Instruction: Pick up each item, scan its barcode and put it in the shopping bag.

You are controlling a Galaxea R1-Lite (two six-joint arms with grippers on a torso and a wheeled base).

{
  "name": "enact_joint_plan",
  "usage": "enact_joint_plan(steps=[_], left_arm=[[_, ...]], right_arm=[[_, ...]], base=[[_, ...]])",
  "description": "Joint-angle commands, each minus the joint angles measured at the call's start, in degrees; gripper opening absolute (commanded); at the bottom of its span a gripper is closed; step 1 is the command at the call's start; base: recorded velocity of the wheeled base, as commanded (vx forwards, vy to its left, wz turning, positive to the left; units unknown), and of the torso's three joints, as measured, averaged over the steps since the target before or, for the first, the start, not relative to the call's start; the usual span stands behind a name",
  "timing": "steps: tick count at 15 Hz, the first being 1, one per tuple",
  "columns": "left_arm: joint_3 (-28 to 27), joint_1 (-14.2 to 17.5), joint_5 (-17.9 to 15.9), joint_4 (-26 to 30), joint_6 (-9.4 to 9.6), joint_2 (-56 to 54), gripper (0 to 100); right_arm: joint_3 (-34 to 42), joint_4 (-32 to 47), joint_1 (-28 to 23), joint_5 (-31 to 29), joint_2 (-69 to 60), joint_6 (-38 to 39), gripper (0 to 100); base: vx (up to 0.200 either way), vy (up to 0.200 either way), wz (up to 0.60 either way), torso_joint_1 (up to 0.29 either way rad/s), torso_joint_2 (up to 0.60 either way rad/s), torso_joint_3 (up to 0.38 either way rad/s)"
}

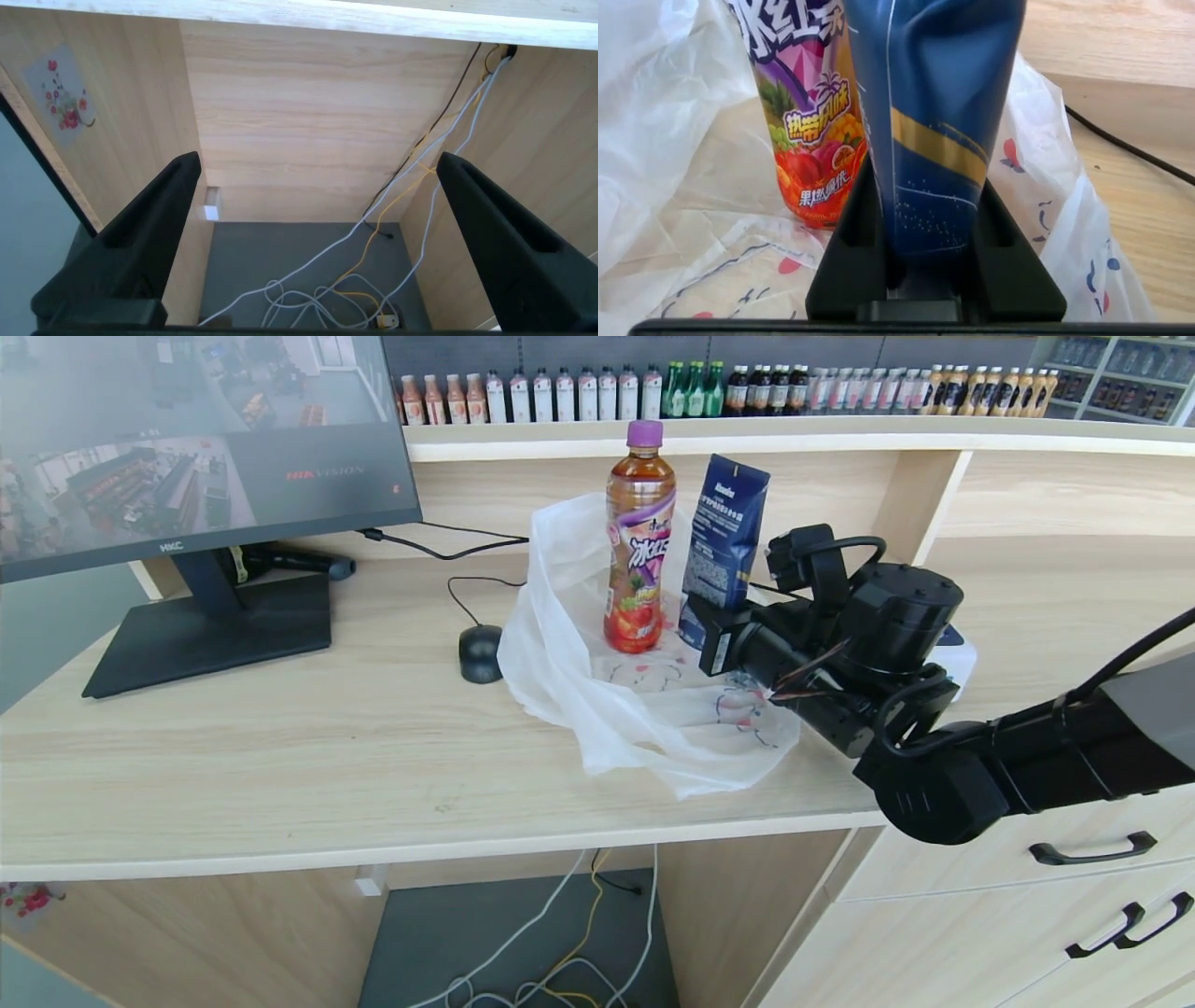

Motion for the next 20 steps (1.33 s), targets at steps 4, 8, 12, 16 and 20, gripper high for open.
enact_joint_plan(steps=[4, 8, 12, 16, 20], left_arm=[[0.0, 0.1, 0.0, 0.0, -0.04, 0.1, 100], [0.0, 0.0, 0.0, 0.0, -0.04, 0.0, 100], [0.0, 0.0, 0.0, 0.0, -0.04, 0.0, 100], [0.0, 0.1, 0.0, 0.0, -0.04, 0.0, 100], [0.0, 0.1, 0.0, 0.0, -0.04, 0.0, 100]], right_arm=[[0.6, -2.4, 0.0, 0.0, 0.0, 0.6, 100], [1.1, -2.7, 0.4, 0.0, -1.5, 0.5, 100], [4.7, -2.8, 0.4, 0.0, -7.3, 0.4, 100], [13.8, -2.7, 0.4, -1.0, -18.8, 0.3, 100], [26.8, -2.7, 0.7, -4.2, -32.1, 0.4, 100]], base=[[0.0, 0.0, 0.0, 0.0, 0.0, 0.0], [0.0, 0.0, 0.0, 0.0, 0.0, 0.0], [0.0, 0.0, 0.0, 0.0, 0.0, 0.0], [0.0, 0.0, 0.0, 0.0, 0.0, 0.0], [0.0, 0.0, 0.0, 0.0, 0.0, 0.0]])
